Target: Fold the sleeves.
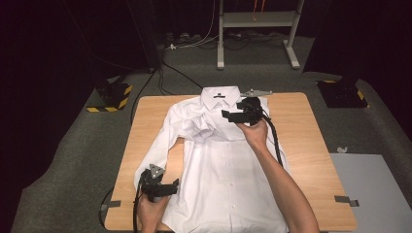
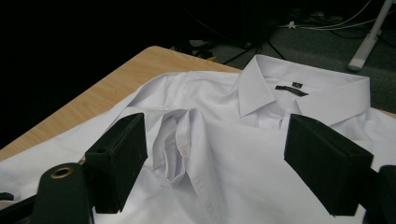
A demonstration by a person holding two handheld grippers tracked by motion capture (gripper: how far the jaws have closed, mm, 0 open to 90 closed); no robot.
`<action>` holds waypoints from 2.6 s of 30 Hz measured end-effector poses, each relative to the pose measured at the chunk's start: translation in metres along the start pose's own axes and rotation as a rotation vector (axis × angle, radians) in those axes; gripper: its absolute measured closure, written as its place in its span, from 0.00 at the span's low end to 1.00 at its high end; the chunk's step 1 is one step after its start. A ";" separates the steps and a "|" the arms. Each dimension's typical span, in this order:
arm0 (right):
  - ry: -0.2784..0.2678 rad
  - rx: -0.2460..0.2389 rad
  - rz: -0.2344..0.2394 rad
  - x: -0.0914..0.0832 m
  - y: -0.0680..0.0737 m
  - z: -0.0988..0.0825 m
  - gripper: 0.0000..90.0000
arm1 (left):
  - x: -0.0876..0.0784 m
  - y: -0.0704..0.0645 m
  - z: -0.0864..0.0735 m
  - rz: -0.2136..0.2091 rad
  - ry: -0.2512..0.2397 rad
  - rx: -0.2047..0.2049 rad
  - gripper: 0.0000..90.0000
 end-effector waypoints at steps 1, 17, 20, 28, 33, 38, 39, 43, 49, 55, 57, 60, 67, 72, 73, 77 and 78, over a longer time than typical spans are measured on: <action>-0.002 -0.003 0.000 -0.001 0.000 0.000 0.24 | 0.000 0.000 0.000 0.000 0.000 0.000 0.09; -0.031 -0.006 -0.005 -0.020 -0.006 -0.005 0.25 | 0.000 0.000 0.000 0.000 0.000 0.000 0.09; -0.037 -0.006 -0.007 -0.025 -0.007 -0.006 0.24 | 0.000 0.000 0.000 0.000 0.000 -0.001 0.09; -0.052 -0.010 -0.011 -0.038 -0.011 -0.007 0.24 | 0.000 0.000 0.000 0.000 0.000 -0.001 0.09; -0.060 -0.016 -0.012 -0.043 -0.012 -0.007 0.24 | 0.000 0.000 0.000 0.000 0.000 -0.001 0.09; -0.070 -0.019 -0.011 -0.048 -0.012 -0.008 0.24 | 0.000 0.000 0.000 0.000 -0.001 -0.003 0.09; -0.071 -0.018 -0.011 -0.049 -0.012 -0.008 0.24 | 0.000 0.000 0.000 0.000 -0.001 -0.002 0.09; -0.079 -0.015 -0.007 -0.053 -0.013 -0.009 0.25 | 0.000 0.000 0.000 0.000 -0.001 -0.002 0.09; -0.093 -0.016 -0.003 -0.060 -0.014 -0.009 0.25 | 0.000 0.000 0.000 0.000 -0.001 -0.002 0.09; -0.110 -0.010 -0.003 -0.067 -0.016 -0.010 0.25 | 0.000 0.000 0.000 0.000 -0.001 -0.001 0.09; -0.114 -0.009 -0.004 -0.070 -0.017 -0.011 0.25 | 0.000 0.000 0.000 -0.001 -0.001 0.000 0.09; -0.118 -0.007 -0.005 -0.074 -0.018 -0.012 0.25 | 0.000 0.000 0.000 -0.002 0.000 0.001 0.09; -0.134 -0.002 -0.010 -0.083 -0.021 -0.014 0.25 | 0.000 0.000 0.000 -0.002 0.000 0.002 0.09; -0.145 0.003 -0.010 -0.090 -0.024 -0.016 0.25 | 0.000 0.000 0.000 -0.002 0.000 0.002 0.09; -0.147 0.006 -0.007 -0.091 -0.024 -0.016 0.25 | 0.000 0.000 0.000 -0.002 0.000 0.002 0.09; -0.156 0.009 -0.007 -0.096 -0.025 -0.018 0.25 | 0.000 0.000 0.000 -0.003 0.000 0.002 0.09; -0.157 0.011 -0.007 -0.097 -0.026 -0.018 0.25 | 0.000 0.000 0.000 -0.003 0.000 0.002 0.09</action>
Point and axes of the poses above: each handheld gripper's, and its own axes: x roughly forward along the jaws, z roughly out of its top, y roughly to its left, the point moved 1 cm from there along x, roughly forward along the jaws, and after that the axes turned 2 degrees about z, right-handed, at the moved point
